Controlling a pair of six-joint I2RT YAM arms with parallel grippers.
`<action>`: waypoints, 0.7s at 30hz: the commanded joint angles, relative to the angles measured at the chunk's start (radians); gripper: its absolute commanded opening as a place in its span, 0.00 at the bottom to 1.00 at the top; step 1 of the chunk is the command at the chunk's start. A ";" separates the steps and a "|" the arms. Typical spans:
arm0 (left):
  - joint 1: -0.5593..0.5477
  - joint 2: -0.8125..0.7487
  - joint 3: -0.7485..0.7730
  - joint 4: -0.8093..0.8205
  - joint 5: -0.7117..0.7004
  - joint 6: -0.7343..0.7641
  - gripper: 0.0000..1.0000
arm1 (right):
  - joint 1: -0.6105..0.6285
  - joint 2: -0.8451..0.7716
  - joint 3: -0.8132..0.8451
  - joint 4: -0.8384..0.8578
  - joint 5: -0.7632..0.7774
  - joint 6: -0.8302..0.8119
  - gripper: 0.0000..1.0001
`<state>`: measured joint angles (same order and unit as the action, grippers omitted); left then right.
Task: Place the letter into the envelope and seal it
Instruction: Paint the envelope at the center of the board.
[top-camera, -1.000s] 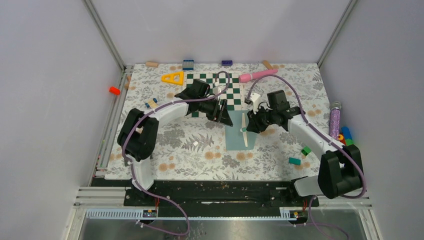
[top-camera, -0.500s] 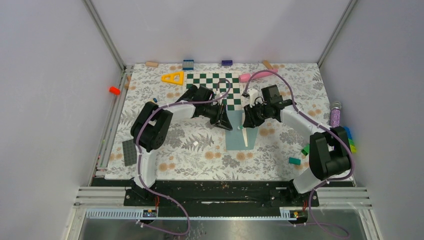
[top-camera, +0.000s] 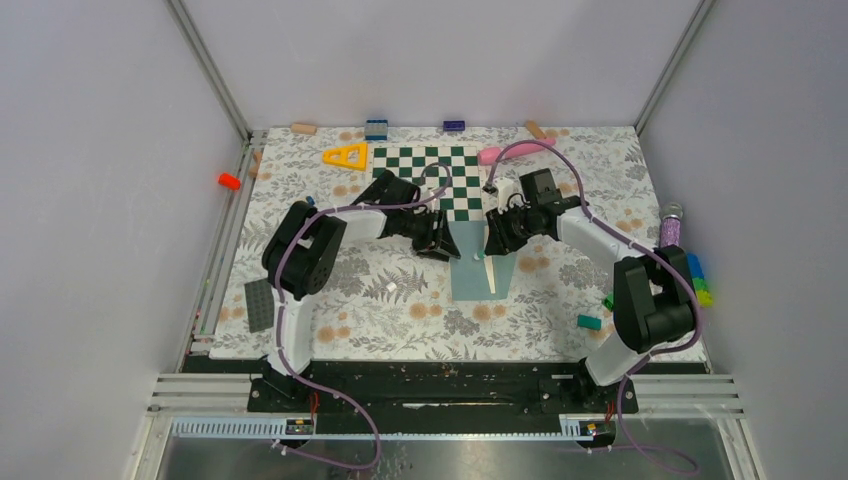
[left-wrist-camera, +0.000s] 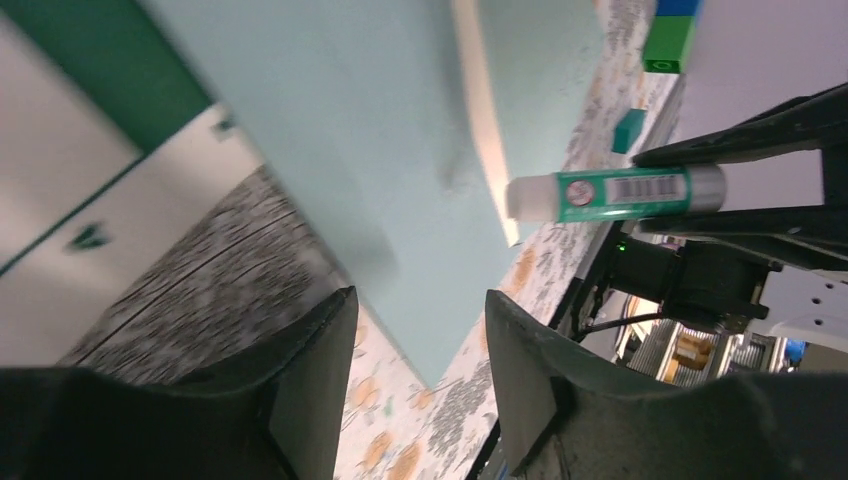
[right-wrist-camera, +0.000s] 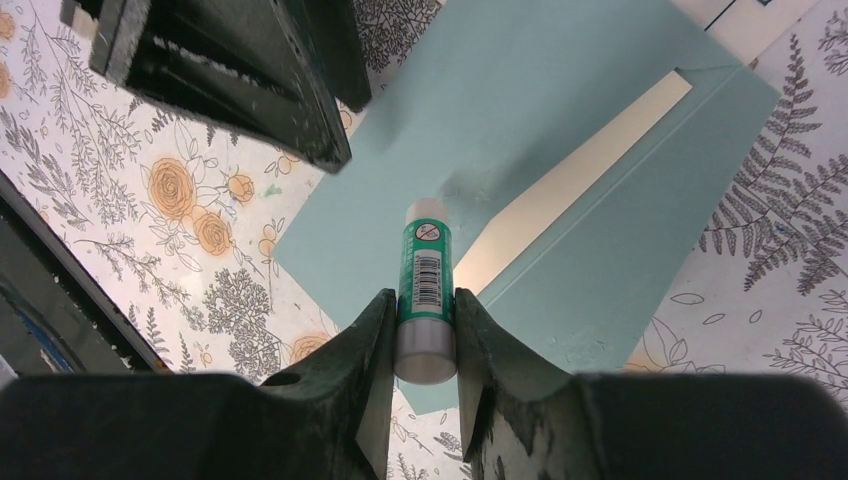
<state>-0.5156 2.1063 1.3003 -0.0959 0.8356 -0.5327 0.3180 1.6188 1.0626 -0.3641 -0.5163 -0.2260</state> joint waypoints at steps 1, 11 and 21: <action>0.046 -0.087 -0.050 0.047 -0.081 0.000 0.52 | 0.000 0.016 0.041 -0.017 -0.012 0.021 0.00; 0.057 -0.060 -0.053 0.089 -0.091 -0.032 0.57 | 0.004 0.027 0.058 -0.045 -0.011 0.036 0.00; 0.051 -0.017 -0.023 0.092 -0.067 -0.055 0.58 | 0.028 0.067 0.099 -0.129 0.035 0.018 0.00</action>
<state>-0.4599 2.0712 1.2423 -0.0463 0.7631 -0.5789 0.3248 1.6638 1.1110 -0.4320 -0.5114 -0.2043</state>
